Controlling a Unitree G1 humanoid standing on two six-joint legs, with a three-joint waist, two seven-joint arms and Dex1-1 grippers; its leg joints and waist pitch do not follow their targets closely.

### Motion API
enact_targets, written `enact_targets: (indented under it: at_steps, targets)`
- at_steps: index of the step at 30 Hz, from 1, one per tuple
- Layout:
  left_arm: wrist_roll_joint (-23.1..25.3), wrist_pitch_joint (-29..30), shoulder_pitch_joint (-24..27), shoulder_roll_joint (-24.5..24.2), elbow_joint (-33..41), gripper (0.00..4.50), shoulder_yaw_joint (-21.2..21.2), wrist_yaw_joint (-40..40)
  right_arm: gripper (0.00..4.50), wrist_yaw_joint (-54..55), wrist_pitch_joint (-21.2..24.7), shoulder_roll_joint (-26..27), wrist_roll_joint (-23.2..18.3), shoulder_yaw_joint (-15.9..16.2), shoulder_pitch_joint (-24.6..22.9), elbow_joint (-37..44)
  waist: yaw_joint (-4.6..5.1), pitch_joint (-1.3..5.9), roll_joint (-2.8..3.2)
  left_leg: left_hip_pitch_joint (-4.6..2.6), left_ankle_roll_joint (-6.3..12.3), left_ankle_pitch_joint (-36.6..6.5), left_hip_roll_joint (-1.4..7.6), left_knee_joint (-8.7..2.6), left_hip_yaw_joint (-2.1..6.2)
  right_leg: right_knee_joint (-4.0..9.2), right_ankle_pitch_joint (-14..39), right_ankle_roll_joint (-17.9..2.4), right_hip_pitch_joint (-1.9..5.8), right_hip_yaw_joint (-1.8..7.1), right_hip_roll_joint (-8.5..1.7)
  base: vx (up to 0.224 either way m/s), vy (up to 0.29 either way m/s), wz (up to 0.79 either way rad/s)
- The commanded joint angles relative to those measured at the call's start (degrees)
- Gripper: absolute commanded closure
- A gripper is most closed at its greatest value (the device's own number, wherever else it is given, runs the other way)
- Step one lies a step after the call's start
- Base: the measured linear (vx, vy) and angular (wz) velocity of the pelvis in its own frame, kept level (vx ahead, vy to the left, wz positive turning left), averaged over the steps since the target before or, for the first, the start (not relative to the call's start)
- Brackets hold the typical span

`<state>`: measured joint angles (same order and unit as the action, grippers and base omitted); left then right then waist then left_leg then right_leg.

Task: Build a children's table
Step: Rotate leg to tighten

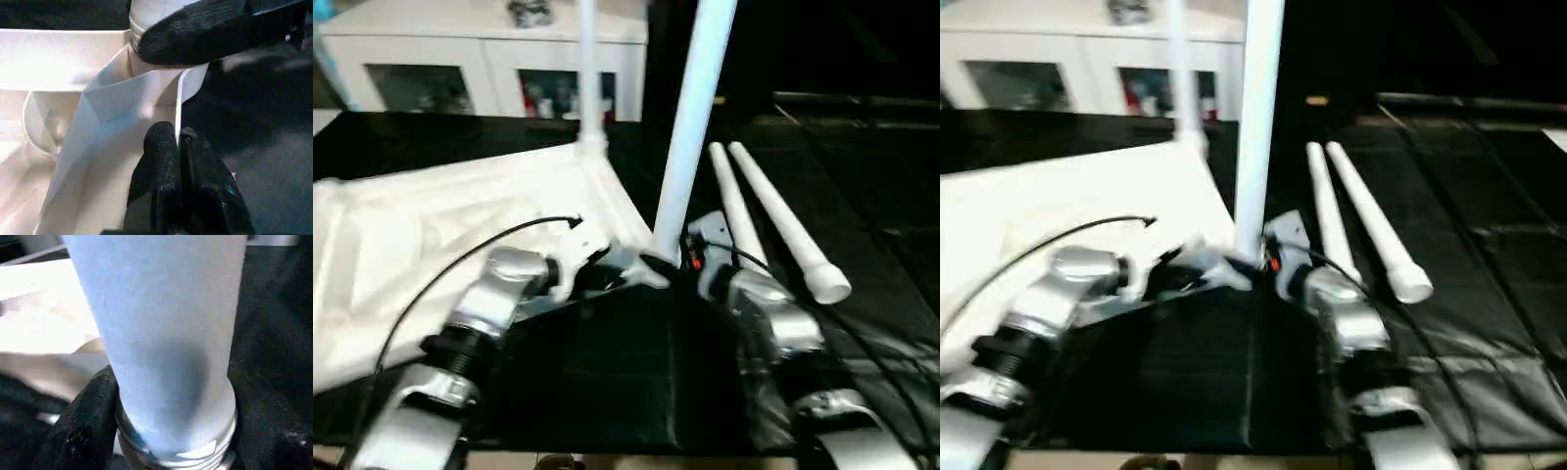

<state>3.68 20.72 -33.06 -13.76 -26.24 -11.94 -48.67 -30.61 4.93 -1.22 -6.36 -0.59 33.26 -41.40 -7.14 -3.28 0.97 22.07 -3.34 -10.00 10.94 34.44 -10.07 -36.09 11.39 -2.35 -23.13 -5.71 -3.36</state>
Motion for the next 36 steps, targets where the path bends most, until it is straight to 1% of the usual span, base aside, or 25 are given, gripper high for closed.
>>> enact_targets:
  at_steps: [1, 2, 3, 4, 6, 7, 9, 10, 11, 12, 13, 14, 15, 18, 19, 20, 21, 22, 23, 25, 27, 29, 30, 33, 36]
  targets:
    - [-0.8, 1.9, 0.1, 4.5, 5.0, 4.50, 2.0, 8.3, 1.74, -1.3, 0.0, 7.4, -2.0, 3.6, 1.2, 0.4, 0.00, 4.70, 0.59, -0.65, 2.10, -5.7, 2.76, -3.52, 1.35, 3.92, 1.3, -11.9, 3.78, 3.70, -5.99, 0.000, 0.000, 0.00]
    - [-0.5, 2.9, 0.5, 5.1, 6.2, 4.50, 1.7, 8.9, 1.74, -0.7, -0.2, 8.0, -1.8, 3.4, 1.2, 0.5, 0.23, 4.73, 0.46, -0.64, 2.43, -5.7, 2.88, -3.53, 1.36, 3.79, 0.7, -12.1, 3.86, 3.71, -6.00, 0.000, 0.000, 0.00]
    - [-0.3, 3.5, 0.9, 5.4, 7.2, 4.50, 1.3, 9.2, 1.39, -0.9, -0.2, 8.3, -1.9, 3.3, 0.9, 0.8, 0.41, 4.68, 0.53, -0.70, 2.81, -6.1, 2.76, -3.51, 1.30, 3.93, 1.1, -12.1, 3.81, 3.66, -5.87, 0.000, 0.000, 0.00]
    - [-0.1, 3.7, 1.1, 5.3, 7.7, 4.50, 0.8, 9.1, 1.39, -1.1, -0.1, 8.3, -1.9, 3.1, 0.7, 1.1, 0.51, 4.62, 0.38, -0.73, 2.88, -6.3, 2.86, -3.59, 1.33, 3.95, 1.4, -12.1, 3.83, 3.67, -5.88, 0.000, 0.000, 0.00]
    - [0.5, 3.5, 1.1, 4.5, 7.9, 4.50, -0.2, 8.5, 1.01, -2.1, 0.0, 7.6, -2.2, 2.8, 0.4, 1.5, 0.52, 4.50, 0.43, -0.84, 3.17, -7.2, 2.74, -3.61, 1.26, 4.34, 3.7, -11.6, 3.75, 3.67, -5.86, 0.000, 0.000, 0.00]
    - [0.7, 3.2, 1.1, 4.1, 7.8, 4.50, -0.6, 8.2, 0.97, -2.6, -0.1, 7.2, -2.4, 2.7, 0.3, 1.5, 0.56, 4.44, 0.48, -0.84, 3.11, -7.5, 2.74, -3.63, 1.25, 4.40, 4.2, -11.5, 3.70, 3.69, -5.83, 0.000, 0.000, 0.00]
    - [0.9, 2.8, 0.9, 3.2, 7.3, 4.50, -0.6, 7.4, 0.88, -3.8, -0.5, 5.7, -2.1, 3.0, -0.2, 2.1, 0.59, 4.42, 0.33, -0.88, 2.82, -8.0, 2.81, -3.72, 1.30, 4.41, 5.3, -11.1, 3.73, 3.71, -5.87, 0.000, 0.000, 0.00]
    - [0.7, 2.3, 0.8, 1.9, 6.8, 4.50, -0.4, 5.8, 0.69, -5.6, -1.0, 3.6, -1.9, 3.4, -1.1, 3.1, 0.59, 4.41, 0.13, -0.82, 2.90, -7.9, 2.80, -3.74, 1.28, 4.44, 5.2, -11.0, 3.76, 3.73, -5.86, 0.000, 0.000, 0.00]
    - [0.6, 1.7, 0.8, 1.0, 6.4, 4.50, -0.3, 4.6, 0.69, -6.9, -1.5, 2.4, -1.8, 3.5, -1.5, 3.8, 0.56, 4.46, 0.08, -0.77, 3.16, -7.4, 2.75, -3.64, 1.23, 4.28, 4.3, -10.9, 3.82, 3.76, -5.84, 0.000, 0.000, 0.00]
    - [0.5, 1.6, 0.9, 0.5, 6.5, 4.50, -0.3, 4.0, 0.51, -7.7, -1.8, 1.8, -1.8, 3.5, -1.8, 4.2, 0.51, 4.45, 0.10, -0.72, 3.38, -7.2, 2.72, -3.60, 1.24, 4.26, 3.9, -10.9, 3.84, 3.75, -5.85, 0.000, 0.000, 0.00]
    - [0.1, 0.9, 1.0, -0.5, 6.1, 4.50, -0.2, 2.4, 0.51, -9.7, -1.6, 0.5, -2.4, 3.2, -2.2, 5.1, 0.60, 4.48, 0.12, -0.64, 3.73, -6.8, 2.74, -3.60, 1.27, 4.16, 3.4, -10.8, 3.87, 3.76, -5.88, 0.000, 0.000, 0.00]
    - [-0.3, -0.7, 1.0, -1.9, 5.5, 4.50, -0.2, 0.0, 0.48, -12.7, -1.6, -1.2, -3.1, 3.0, -2.7, 6.1, 0.62, 4.51, -0.11, -0.77, 4.10, -6.7, 2.70, -3.55, 1.21, 4.18, 3.5, -10.9, 3.87, 3.75, -5.88, 0.000, 0.000, 0.00]
    - [-0.4, -1.2, 1.0, -2.3, 5.3, 4.50, -0.3, -0.5, 0.23, -13.4, -1.6, -1.6, -3.2, 2.9, -2.8, 6.4, 0.53, 4.42, -0.15, -0.66, 4.43, -6.5, 2.61, -3.46, 1.15, 4.28, 4.0, -10.8, 3.88, 3.73, -5.88, 0.000, 0.000, 0.00]
    - [-0.6, -5.6, 1.1, -5.0, 4.0, 4.50, -1.2, -4.9, 0.05, -17.8, -1.8, -4.4, -3.8, 3.3, -3.1, 7.5, 0.55, 4.36, -0.26, -0.69, 4.67, -6.9, 2.71, -3.52, 1.16, 4.38, 5.4, -10.2, 3.73, 3.71, -5.82, 0.000, 0.000, 0.00]
    - [-0.8, -7.8, 1.0, -6.4, 3.4, 4.50, -1.6, -7.4, 0.02, -19.9, -1.6, -5.8, -3.9, 3.5, -3.1, 7.8, 0.48, 4.29, -0.57, -0.83, 4.65, -7.4, 2.76, -3.62, 1.14, 4.60, 6.6, -10.0, 3.69, 3.67, -5.79, 0.000, 0.000, 0.00]
    - [-1.2, -9.5, 0.9, -7.3, 2.9, 4.50, -1.7, -9.1, 0.02, -21.7, -1.1, -7.0, -3.9, 3.9, -3.0, 8.1, 0.24, 4.31, -0.47, -0.79, 4.57, -7.0, 2.77, -3.59, 1.20, 4.40, 7.2, -9.9, 3.66, 3.70, -5.94, 0.000, 0.000, 0.00]
    - [-1.6, -10.5, 0.7, -8.3, 2.4, 4.50, -1.8, -10.8, 0.02, -23.9, -0.8, -8.4, -3.8, 4.3, -3.0, 8.5, 0.09, 4.33, -0.43, -0.98, 4.48, -7.0, 2.88, -3.53, 1.05, 4.41, 6.9, -10.1, 3.36, 3.73, -5.79, 0.000, 0.000, 0.00]
    - [-1.6, -11.8, 0.4, -9.5, 1.8, 4.50, -2.2, -12.8, 0.02, -26.4, -0.8, -9.9, -3.7, 4.8, -3.0, 8.9, 0.06, 4.28, -0.76, -0.93, 4.45, -7.0, 2.91, -3.59, 1.02, 4.36, 6.8, -10.2, 3.44, 3.72, -5.79, 0.000, 0.000, 0.00]
    - [-1.7, -13.1, 0.2, -11.4, 1.2, 4.50, -3.0, -16.1, 0.02, -29.8, -1.4, -11.8, -3.2, 5.8, -2.7, 9.1, -0.42, 4.32, -0.53, -1.09, 4.44, -7.3, 3.02, -3.55, 1.02, 4.38, 7.4, -10.2, 3.26, 3.67, -5.83, 0.000, 0.000, 0.00]
    - [-1.7, -13.8, 0.1, -12.3, 1.0, 4.50, -3.4, -17.9, 0.02, -31.8, -1.5, -12.7, -3.1, 6.4, -2.5, 9.2, -0.95, 4.27, -0.48, -1.17, 4.19, -7.7, 3.12, -3.55, 0.90, 4.31, 7.7, -10.1, 3.12, 3.77, -5.79, 0.000, 0.000, 0.00]
    - [-2.3, -15.6, 0.0, -14.7, 0.5, 4.50, -4.6, -23.8, 0.02, -37.8, -2.4, -15.0, -2.5, 9.0, -1.8, 9.1, -1.48, 4.23, -0.49, -1.18, 3.79, -8.5, 3.17, -3.64, 0.96, 4.30, 8.5, -10.2, 3.10, 3.75, -5.94, 0.000, 0.000, 0.00]
    - [-2.5, -16.2, 0.0, -15.2, 0.6, 4.50, -5.1, -25.6, 0.02, -39.2, -2.8, -15.4, -2.2, 9.8, -1.6, 8.9, -1.72, 4.23, -0.49, -1.19, 3.56, -8.5, 3.22, -3.62, 0.97, 4.26, 8.5, -10.4, 3.04, 3.82, -6.07, 0.000, 0.000, 0.00]
    - [-2.8, -17.0, -0.2, -15.4, 0.2, 4.50, -5.4, -26.6, 0.02, -39.9, -2.9, -15.7, -2.1, 10.2, -1.5, 8.8, -1.89, 4.27, -0.29, -1.17, 3.46, -8.4, 3.22, -3.62, 1.05, 4.18, 8.5, -10.5, 3.06, 3.77, -6.08, 0.000, 0.000, 0.00]
    - [-2.9, -18.8, -0.7, -16.1, -0.7, 4.50, -6.5, -29.2, 0.02, -41.4, -4.3, -16.0, -1.5, 11.3, -0.9, 7.7, -2.57, 4.33, -0.61, -1.20, 3.20, -8.5, 3.24, -3.57, 0.99, 4.18, 8.7, -10.5, 3.00, 3.84, -6.17, 0.000, 0.000, 0.00]
    - [-1.9, -21.0, -1.8, -16.5, -2.4, 4.50, -7.8, -30.9, 0.02, -43.6, -5.0, -15.7, -2.0, 11.9, -0.2, 6.2, -2.95, 4.35, -0.53, -1.29, 3.08, -9.0, 3.32, -3.60, 1.00, 4.19, 9.4, -10.3, 2.85, 3.82, -6.11, 0.000, 0.000, 0.00]
